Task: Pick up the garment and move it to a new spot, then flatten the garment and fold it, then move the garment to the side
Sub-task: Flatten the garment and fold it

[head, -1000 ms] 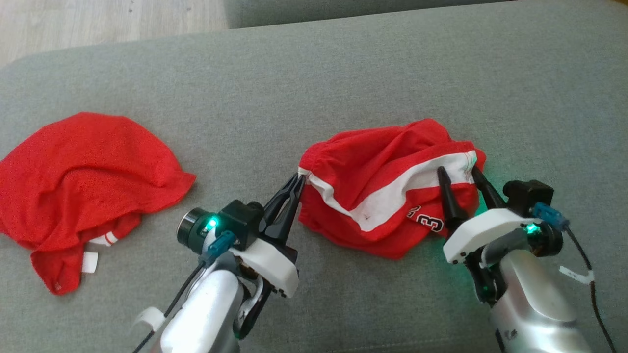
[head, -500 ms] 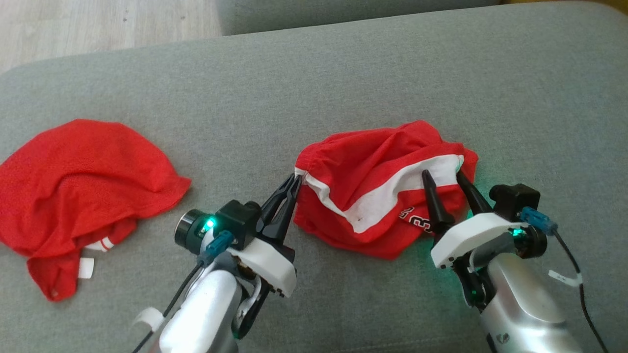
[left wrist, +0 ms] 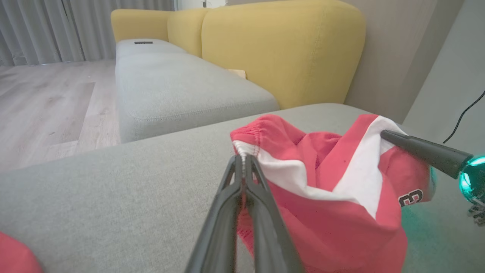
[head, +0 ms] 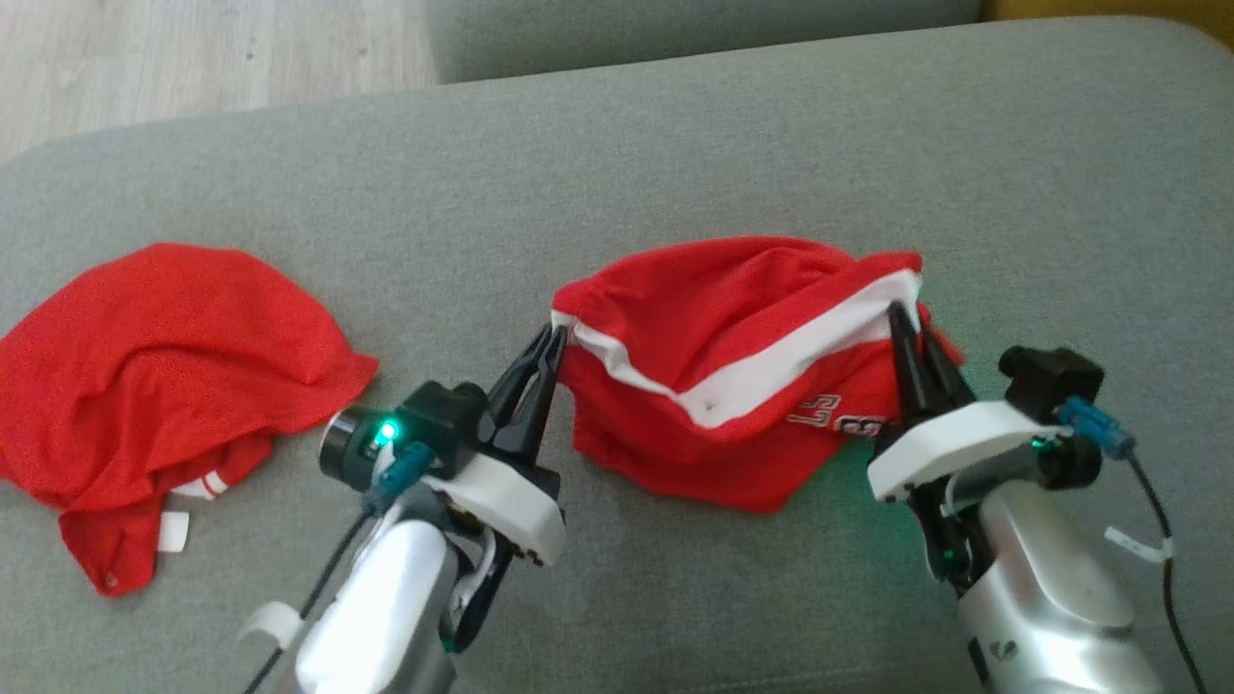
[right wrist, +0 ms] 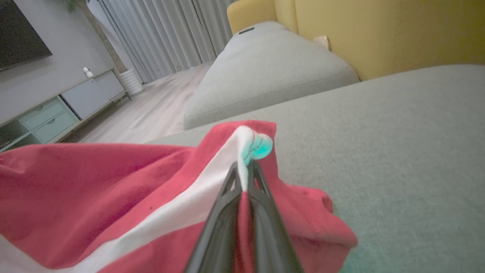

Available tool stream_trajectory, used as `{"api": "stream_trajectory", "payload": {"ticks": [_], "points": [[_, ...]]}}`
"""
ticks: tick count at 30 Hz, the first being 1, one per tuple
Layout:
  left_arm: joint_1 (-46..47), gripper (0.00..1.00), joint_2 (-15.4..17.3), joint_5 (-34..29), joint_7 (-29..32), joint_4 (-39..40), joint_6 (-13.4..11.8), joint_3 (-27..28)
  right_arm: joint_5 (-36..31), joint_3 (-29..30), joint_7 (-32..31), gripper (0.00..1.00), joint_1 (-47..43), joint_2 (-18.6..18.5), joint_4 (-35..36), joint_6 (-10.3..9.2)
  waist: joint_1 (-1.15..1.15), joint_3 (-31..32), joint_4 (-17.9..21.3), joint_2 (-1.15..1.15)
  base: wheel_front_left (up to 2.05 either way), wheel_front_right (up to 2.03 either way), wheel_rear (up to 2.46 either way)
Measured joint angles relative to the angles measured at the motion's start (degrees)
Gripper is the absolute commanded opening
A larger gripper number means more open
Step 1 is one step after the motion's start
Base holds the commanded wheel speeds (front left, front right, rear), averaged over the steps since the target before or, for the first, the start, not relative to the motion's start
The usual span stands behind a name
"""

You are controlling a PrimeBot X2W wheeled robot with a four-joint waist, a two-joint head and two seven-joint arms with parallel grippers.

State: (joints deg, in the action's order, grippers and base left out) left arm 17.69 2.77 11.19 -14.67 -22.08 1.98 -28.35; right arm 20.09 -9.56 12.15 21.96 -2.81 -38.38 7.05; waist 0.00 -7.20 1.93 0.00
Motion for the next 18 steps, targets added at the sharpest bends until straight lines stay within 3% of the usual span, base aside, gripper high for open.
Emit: {"api": "stream_trajectory", "payload": {"ticks": [9,18], "points": [[1.24,0.00,0.68,-0.53,0.01,5.94,-0.46,5.71,0.12,0.64,-2.72,0.00,0.21,-3.31,12.81,0.00,0.00,2.77,0.93,0.00,0.00,0.00,0.00],[10.93,0.00,0.85,-0.51,-0.03,11.46,0.13,10.34,-0.76,4.21,-10.26,0.00,5.27,-4.98,25.13,0.00,0.00,7.46,1.78,0.00,0.00,0.00,0.00]]}}
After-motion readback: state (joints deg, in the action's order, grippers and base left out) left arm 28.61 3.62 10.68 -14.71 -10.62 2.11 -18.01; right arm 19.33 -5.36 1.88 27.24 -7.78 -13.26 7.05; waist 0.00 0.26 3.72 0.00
